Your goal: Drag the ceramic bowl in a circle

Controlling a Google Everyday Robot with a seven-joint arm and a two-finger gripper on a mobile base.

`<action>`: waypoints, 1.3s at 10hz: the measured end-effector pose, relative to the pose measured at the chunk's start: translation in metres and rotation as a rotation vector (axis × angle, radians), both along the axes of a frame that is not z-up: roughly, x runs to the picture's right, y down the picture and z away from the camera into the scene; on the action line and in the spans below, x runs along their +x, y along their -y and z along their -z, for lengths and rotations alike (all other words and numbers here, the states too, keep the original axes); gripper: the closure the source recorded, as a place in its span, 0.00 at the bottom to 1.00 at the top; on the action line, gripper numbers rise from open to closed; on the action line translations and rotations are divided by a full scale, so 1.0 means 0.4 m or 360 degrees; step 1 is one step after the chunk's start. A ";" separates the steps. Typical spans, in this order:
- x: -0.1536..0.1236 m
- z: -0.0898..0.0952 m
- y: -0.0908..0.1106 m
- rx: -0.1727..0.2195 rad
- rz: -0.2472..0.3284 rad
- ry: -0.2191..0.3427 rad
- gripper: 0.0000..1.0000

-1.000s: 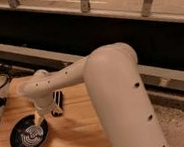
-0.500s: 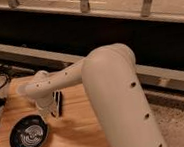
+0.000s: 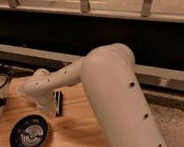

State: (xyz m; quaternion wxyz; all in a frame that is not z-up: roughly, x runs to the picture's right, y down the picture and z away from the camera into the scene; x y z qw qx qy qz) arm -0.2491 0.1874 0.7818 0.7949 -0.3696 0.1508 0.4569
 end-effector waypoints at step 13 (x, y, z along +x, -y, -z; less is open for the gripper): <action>-0.131 0.020 -0.062 -0.0156 0.0205 0.0236 0.20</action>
